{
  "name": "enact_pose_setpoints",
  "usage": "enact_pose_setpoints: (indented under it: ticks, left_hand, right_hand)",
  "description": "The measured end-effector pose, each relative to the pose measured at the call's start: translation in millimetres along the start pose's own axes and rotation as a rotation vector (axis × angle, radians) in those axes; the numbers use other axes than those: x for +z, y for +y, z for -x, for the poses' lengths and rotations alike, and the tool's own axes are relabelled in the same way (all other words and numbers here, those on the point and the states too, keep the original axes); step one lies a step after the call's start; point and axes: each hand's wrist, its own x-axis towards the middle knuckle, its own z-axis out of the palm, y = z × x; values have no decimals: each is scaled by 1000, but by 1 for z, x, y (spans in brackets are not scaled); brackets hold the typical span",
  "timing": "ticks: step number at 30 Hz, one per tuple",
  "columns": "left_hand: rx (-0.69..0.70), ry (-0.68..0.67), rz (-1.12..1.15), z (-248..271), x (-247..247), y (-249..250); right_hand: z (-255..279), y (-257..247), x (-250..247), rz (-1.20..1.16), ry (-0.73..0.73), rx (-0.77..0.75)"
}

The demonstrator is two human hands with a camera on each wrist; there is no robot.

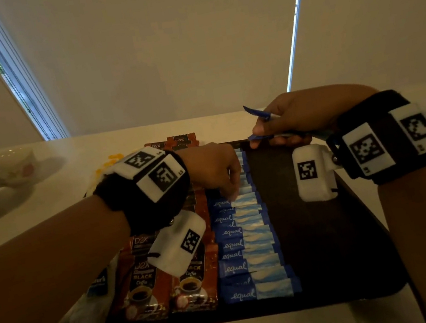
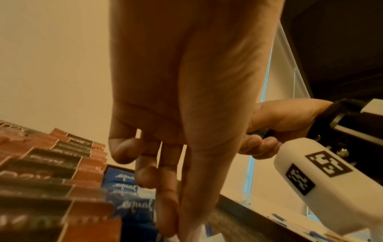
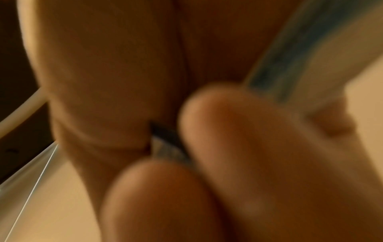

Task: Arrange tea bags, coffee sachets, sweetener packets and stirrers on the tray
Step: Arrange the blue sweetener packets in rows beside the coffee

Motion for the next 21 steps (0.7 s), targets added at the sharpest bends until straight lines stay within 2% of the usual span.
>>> enact_pose_setpoints:
  ticks: [2,4,7,16,21]
  left_hand:
    - [-8,89,8,2,-6,0]
    - [-23,260,66,6,-16,0]
    - [-18,423,350,15,-24,-1]
    - [9,550,831,25,0,-15]
    - [-9,610,896,33,-9,-26]
  right_hand:
    - [-2,1,3,15,-4,-1]
    - [-4,1,4,18,0,-3]
    - [-6,-1,9,0,4,-26]
    - [-16,-10,22,-72,-69,-209]
    - [-22,-10,28,-87,-119,-247]
